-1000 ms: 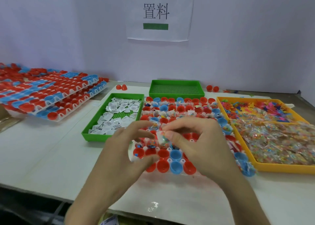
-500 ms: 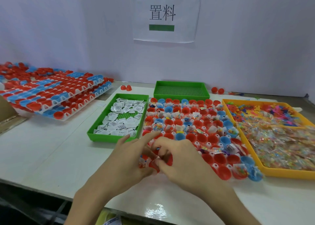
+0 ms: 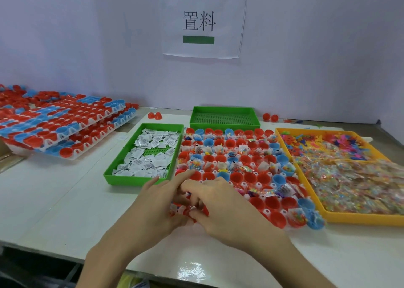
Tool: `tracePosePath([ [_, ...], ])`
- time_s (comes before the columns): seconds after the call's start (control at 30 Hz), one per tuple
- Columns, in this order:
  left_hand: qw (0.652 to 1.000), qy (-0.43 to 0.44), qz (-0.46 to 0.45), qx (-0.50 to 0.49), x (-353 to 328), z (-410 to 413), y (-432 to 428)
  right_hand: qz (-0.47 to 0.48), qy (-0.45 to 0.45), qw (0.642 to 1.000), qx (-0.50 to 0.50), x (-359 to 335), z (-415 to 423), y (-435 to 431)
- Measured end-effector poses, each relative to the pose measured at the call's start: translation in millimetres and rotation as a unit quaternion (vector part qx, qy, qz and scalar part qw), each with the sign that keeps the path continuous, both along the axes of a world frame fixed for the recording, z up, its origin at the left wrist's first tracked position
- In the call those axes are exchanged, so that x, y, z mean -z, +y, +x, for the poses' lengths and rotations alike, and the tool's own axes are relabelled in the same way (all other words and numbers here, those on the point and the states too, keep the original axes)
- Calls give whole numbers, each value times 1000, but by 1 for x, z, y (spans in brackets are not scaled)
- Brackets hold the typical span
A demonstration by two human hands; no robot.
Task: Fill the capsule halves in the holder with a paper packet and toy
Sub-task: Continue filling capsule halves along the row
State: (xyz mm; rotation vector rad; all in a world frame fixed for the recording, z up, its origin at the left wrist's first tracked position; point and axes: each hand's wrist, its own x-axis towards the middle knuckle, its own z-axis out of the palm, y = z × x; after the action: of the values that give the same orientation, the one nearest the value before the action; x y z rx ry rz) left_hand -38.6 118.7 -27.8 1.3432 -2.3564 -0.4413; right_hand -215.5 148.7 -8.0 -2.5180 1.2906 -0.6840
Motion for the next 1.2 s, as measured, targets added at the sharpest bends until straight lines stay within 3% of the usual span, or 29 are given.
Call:
tracePosePath([
  [0.17,1000,6,-4,-9,2,0,2,-66,95,993,-22,0,4,4],
  [0.4,1000,21,-7,-10,-2,-5,5,-7,-20,1000,2,7,5,4],
  [0.83,1000,-2,3,-14,-5,-2,6,-29,47,998,-14,2,6,4],
  [1.2,998,-55,-7,-15,-5,-2,6,-34,-15,999,-10,10,-4,2],
])
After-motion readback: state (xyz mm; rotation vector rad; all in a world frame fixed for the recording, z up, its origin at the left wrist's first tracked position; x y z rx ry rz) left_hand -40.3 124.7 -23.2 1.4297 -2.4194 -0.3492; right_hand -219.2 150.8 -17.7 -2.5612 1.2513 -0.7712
